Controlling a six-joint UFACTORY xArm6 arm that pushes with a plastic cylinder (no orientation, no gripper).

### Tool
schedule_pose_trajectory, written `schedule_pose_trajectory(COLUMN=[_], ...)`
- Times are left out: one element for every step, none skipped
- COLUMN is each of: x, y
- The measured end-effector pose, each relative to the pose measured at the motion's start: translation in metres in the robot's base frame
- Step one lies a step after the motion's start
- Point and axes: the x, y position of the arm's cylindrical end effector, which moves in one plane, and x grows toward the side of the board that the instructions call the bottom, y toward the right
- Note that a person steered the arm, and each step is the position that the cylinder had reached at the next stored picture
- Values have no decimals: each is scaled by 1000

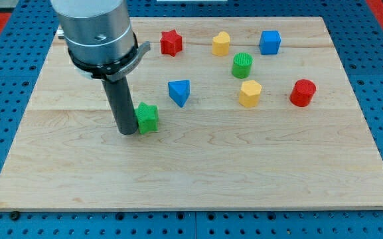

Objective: Place the green star in between blue triangle and yellow hexagon

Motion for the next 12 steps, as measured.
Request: schedule_pose_trajectory(x=[-8,-14,-24,-36,-26,-3,5,-3,-11,-23,-25,-16], y=[-16,-39,-43,-21,-9,-4,12,30,29,14,17,24])
